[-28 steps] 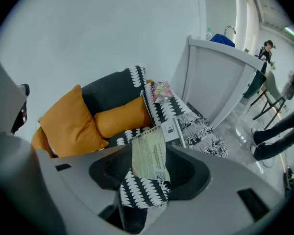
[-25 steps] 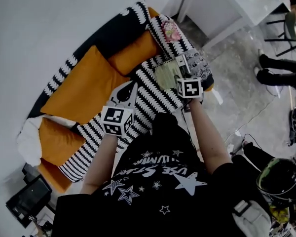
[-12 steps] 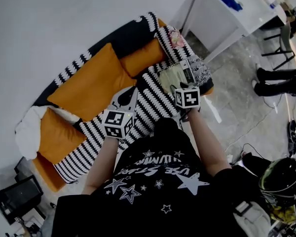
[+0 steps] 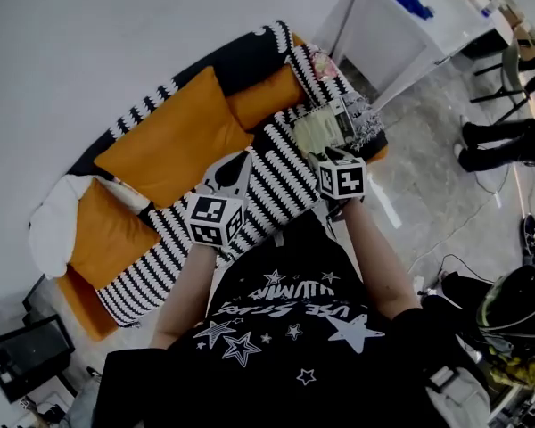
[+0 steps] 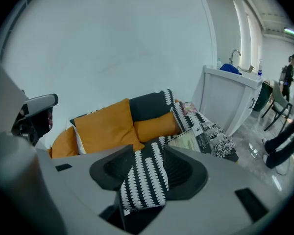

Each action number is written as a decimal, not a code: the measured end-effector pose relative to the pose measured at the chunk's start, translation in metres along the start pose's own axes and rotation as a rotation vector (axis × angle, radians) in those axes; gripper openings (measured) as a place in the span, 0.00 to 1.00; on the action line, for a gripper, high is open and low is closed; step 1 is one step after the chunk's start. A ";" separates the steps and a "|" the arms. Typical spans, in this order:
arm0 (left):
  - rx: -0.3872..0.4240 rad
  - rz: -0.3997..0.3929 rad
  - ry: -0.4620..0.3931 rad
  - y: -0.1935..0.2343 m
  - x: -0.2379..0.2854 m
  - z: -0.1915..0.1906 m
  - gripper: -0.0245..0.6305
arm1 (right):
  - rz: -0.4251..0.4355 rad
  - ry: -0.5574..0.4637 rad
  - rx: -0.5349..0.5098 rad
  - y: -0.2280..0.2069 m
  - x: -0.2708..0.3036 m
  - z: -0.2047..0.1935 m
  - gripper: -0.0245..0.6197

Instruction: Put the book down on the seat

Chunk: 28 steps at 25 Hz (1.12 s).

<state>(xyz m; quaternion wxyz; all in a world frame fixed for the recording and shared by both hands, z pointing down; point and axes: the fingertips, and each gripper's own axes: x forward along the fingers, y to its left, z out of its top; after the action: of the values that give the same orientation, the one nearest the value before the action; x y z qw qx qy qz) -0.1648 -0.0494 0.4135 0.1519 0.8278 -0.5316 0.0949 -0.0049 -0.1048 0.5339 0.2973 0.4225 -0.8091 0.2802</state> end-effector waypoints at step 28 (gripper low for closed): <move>-0.025 0.072 -0.010 -0.113 -0.055 -0.023 0.05 | 0.158 -0.045 -0.065 -0.001 -0.104 -0.073 0.27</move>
<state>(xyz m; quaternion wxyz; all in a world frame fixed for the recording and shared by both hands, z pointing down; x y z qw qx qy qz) -0.0852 0.0494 0.4010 0.1562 0.8068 -0.5627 0.0897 0.0624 -0.0008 0.5084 0.2696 0.3537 -0.8550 0.2666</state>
